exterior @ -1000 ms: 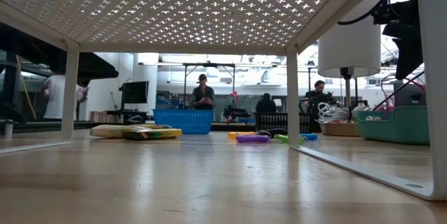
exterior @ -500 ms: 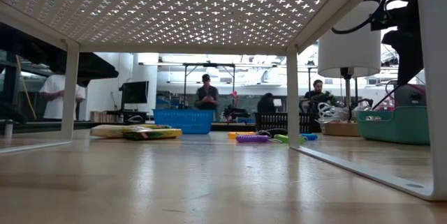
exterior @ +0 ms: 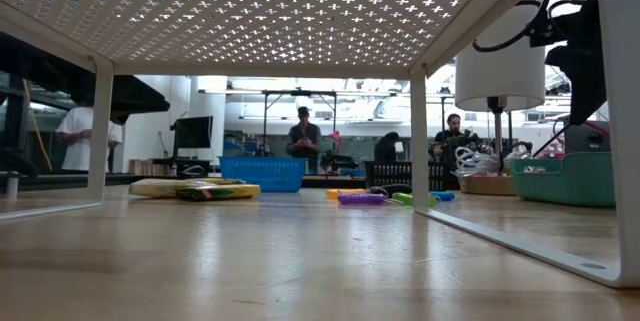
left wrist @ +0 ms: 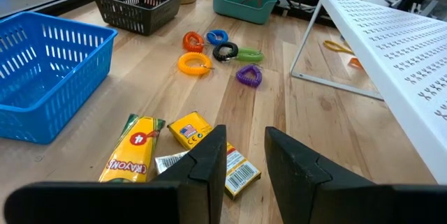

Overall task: Pick & Place Office Desk Supplies
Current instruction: Put the red rubber band into the green bin

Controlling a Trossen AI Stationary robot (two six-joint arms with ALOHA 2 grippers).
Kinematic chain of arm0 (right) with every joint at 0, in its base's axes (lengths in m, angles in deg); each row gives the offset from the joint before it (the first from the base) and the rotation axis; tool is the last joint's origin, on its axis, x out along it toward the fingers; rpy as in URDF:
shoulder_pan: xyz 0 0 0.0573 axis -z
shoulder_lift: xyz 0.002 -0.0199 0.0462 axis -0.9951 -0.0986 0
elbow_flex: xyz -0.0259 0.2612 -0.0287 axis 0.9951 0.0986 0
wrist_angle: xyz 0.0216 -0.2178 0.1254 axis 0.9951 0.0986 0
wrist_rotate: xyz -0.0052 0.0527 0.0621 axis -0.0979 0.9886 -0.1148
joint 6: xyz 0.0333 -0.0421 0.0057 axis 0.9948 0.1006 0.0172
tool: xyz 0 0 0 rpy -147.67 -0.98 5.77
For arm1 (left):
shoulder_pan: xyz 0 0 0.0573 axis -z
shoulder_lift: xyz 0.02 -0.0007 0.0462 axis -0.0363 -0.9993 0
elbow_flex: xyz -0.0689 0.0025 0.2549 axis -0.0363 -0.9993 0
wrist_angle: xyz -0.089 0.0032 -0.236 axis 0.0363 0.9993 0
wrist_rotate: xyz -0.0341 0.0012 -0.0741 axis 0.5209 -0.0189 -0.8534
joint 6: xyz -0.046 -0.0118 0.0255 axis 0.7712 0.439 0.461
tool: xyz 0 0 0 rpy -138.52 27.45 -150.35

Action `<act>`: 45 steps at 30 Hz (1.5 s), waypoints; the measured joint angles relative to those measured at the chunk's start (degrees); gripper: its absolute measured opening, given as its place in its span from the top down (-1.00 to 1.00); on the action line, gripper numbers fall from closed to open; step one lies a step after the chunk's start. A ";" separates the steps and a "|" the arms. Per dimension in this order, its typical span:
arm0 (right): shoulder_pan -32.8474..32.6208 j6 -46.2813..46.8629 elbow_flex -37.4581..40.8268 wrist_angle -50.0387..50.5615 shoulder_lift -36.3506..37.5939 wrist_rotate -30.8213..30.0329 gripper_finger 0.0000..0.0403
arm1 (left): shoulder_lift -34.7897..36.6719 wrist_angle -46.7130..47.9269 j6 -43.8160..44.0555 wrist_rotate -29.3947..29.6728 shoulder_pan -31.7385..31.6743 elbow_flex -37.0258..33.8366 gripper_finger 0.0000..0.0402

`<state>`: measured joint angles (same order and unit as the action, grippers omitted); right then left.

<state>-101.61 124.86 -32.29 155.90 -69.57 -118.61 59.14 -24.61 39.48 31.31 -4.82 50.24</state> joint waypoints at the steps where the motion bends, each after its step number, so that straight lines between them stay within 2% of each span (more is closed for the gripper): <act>1: 0.36 -0.33 0.20 -0.19 0.00 -0.02 0.99 | -0.02 0.00 -0.02 0.00 0.00 0.00 0.53; 10: 5.32 -5.69 5.17 -6.14 0.00 1.53 0.99 | -0.02 0.02 -0.02 0.00 0.00 0.00 0.53; 19: 8.08 -9.52 5.65 -8.70 0.00 1.59 0.99 | -0.02 0.02 0.00 0.00 0.00 0.00 0.53; 45: 8.41 -9.58 5.62 -9.86 0.00 1.70 0.98 | 0.00 0.02 -0.02 0.00 0.02 0.00 0.53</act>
<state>-93.20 115.28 -26.67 146.04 -69.57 -116.91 59.14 -24.59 39.46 31.31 -4.80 50.24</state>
